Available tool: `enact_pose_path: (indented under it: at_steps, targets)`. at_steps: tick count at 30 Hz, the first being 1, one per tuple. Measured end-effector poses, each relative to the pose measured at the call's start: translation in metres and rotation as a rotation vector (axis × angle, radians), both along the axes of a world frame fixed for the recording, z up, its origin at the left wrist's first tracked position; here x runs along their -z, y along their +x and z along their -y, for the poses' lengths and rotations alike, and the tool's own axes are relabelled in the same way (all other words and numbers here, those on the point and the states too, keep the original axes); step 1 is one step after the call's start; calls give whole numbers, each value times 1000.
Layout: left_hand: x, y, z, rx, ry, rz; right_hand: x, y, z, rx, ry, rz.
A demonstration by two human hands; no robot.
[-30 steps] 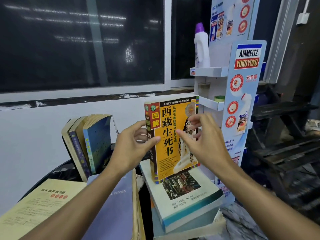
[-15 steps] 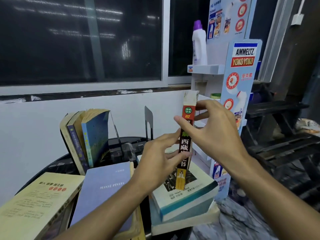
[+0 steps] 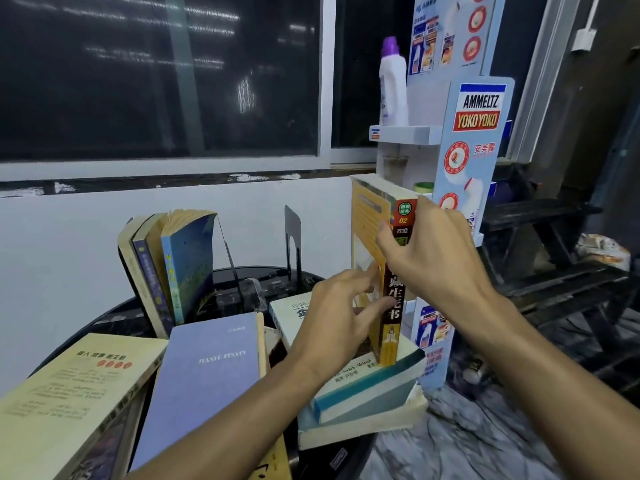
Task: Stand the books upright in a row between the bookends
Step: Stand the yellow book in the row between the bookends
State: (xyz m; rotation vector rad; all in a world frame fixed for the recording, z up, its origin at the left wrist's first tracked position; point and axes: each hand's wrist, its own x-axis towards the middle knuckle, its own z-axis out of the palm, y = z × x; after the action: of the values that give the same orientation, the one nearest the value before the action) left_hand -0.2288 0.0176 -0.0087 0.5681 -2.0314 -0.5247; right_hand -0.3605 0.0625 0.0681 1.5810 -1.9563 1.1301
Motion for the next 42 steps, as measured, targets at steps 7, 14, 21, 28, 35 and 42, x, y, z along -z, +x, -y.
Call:
enact_pose_path:
  at_steps: [7, 14, 21, 28, 35, 42]
  targets:
    - [3, 24, 12, 3, 36, 13, -4, 8, -5, -88, -51, -15]
    - [-19, 105, 81, -381, -94, 116, -17, 28, -6, -180, -86, 1]
    - [-37, 193, 155, -817, -201, 385, -23, 58, 3, -308, -145, 39]
    - [-37, 229, 169, -788, 4, 493, -22, 88, 22, -384, -174, 87]
    - [-33, 237, 168, -722, 25, 358, -22, 114, 49, -443, -143, 111]
    - [-27, 251, 170, -744, 46, 282, -19, 145, 86, -448, -106, 117]
